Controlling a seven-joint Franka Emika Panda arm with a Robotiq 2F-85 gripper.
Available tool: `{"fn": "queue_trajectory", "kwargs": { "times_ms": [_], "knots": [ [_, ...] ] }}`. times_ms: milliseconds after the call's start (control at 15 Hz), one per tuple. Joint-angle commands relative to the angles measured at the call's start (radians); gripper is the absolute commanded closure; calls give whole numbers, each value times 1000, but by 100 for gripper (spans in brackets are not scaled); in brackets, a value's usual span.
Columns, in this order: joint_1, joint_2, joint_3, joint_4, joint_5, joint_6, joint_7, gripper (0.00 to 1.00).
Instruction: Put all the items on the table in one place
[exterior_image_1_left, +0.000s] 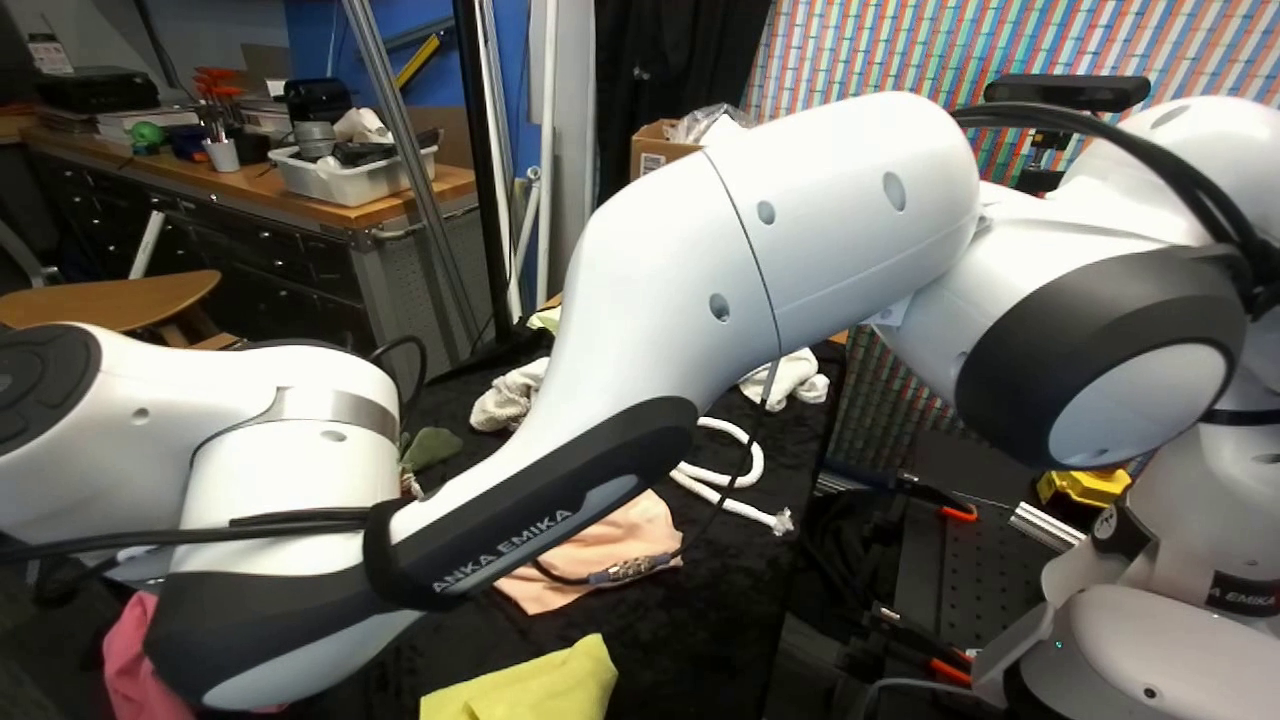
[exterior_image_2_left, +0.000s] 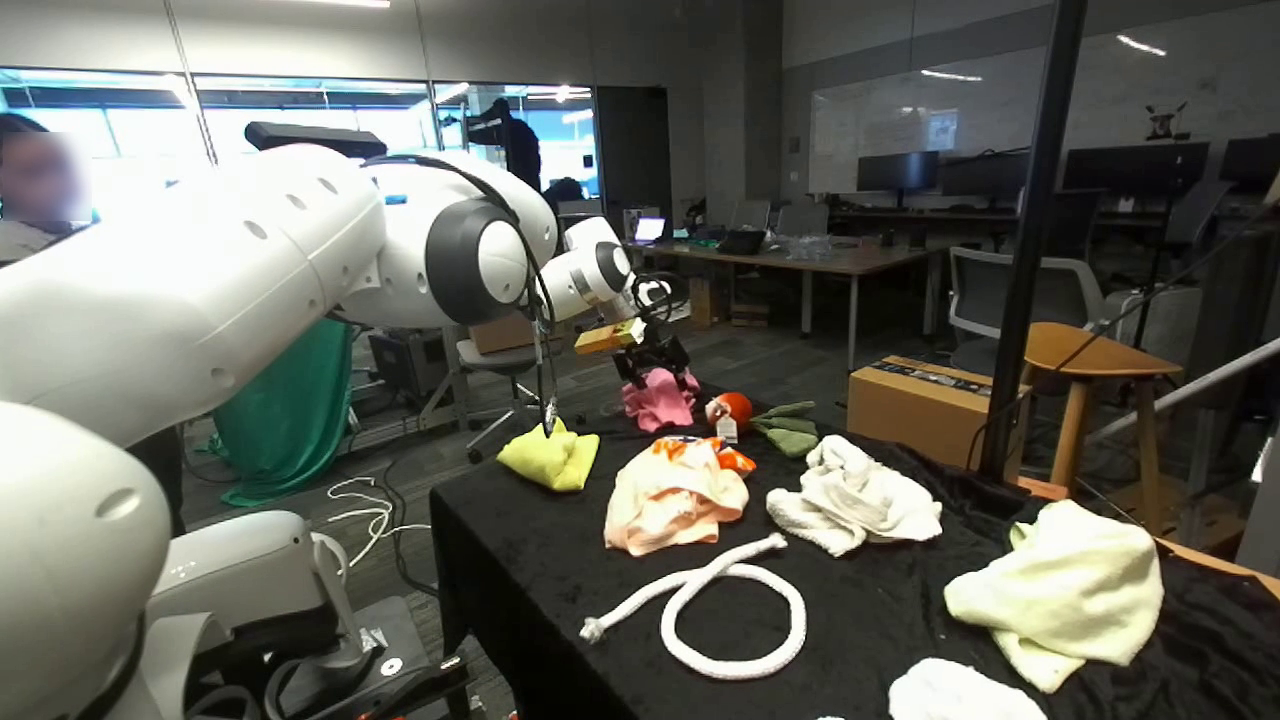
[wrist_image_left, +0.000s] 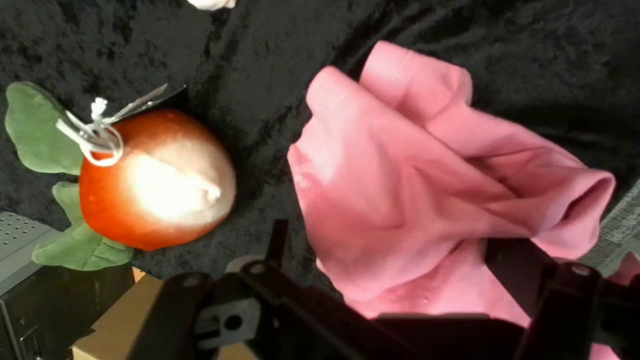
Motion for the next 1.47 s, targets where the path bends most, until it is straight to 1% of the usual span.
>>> {"fn": "queue_trajectory", "kwargs": {
  "times_ms": [0, 67, 333, 400, 533, 667, 733, 800, 867, 1000, 1133, 1267, 1400],
  "knots": [
    [-18, -44, 24, -65, 25, -5, -8, 25],
    [-23, -30, 28, -59, 26, -1, -10, 34],
    [-35, -46, 49, -89, 27, 9, -15, 65],
    [-40, -66, 60, -105, 30, 6, -22, 73],
    [-49, -71, 73, -104, 31, 5, -31, 88],
    [-68, -115, 104, -135, 43, -3, -68, 93],
    [-78, -117, 117, -136, 49, -4, -82, 97],
    [-89, -130, 133, -144, 61, -5, -100, 97],
    [-99, -144, 144, -150, 70, -17, -114, 93],
    [-116, -152, 161, -157, 83, -35, -135, 92],
    [-138, -197, 180, -195, 96, -62, -174, 91],
    [-152, -244, 180, -238, 87, -90, -192, 91],
    [-170, -311, 179, -309, 82, -105, -208, 91]
  ]
}}
